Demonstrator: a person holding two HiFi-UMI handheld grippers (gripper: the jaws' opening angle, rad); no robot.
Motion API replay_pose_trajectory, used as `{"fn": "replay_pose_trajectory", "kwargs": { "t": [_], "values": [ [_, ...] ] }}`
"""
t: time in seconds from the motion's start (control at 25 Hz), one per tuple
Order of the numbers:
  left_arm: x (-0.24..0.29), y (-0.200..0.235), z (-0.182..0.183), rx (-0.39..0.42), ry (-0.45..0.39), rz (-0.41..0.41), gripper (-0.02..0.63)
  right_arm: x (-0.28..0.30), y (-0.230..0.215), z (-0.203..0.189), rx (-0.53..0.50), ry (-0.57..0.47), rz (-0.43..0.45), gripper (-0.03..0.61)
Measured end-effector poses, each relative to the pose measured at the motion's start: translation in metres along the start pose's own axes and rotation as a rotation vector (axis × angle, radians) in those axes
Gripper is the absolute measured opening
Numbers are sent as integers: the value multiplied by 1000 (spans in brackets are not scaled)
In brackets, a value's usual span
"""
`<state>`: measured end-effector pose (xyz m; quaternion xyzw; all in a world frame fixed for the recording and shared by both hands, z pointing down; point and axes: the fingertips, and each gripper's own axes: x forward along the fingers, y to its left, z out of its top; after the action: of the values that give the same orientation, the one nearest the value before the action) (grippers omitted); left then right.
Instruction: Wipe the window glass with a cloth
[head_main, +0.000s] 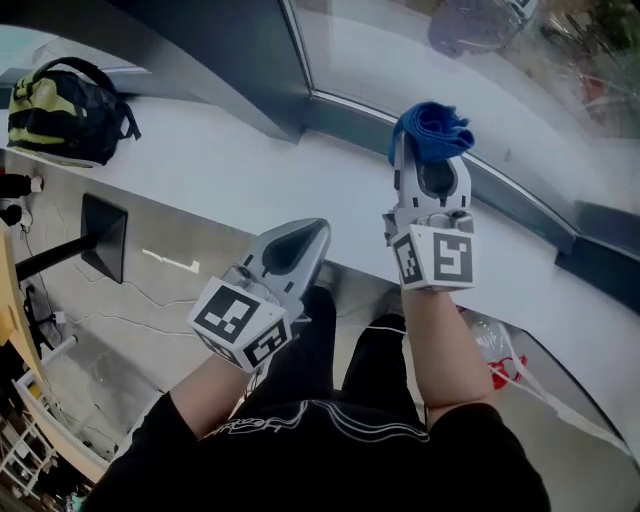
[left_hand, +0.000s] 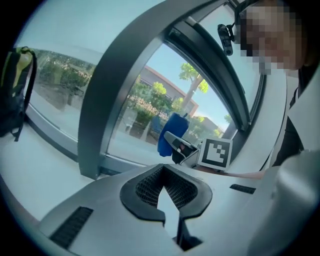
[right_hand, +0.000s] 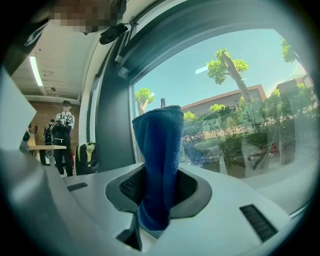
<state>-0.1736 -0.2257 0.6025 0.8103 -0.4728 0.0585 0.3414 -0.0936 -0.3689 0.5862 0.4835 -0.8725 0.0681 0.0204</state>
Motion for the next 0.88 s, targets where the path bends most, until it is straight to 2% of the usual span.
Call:
{"fn": "replay_pose_trajectory", "kwargs": {
  "t": [0.24,0.36,0.68,0.88],
  "values": [
    [-34,49,-7,-45,-20,46,5,60,73,-29,-31,47,95,94],
    [-47,69,-12,-63,-20,57,5,88,98,-39,-42,56,113,93],
    [-67,97,-27,-98,-17,100,5,131,102,-73,-80,111,83,93],
    [-68,97,-32,-100,-10,100,5,137,90,-84,-108,143,57,92]
  ]
}}
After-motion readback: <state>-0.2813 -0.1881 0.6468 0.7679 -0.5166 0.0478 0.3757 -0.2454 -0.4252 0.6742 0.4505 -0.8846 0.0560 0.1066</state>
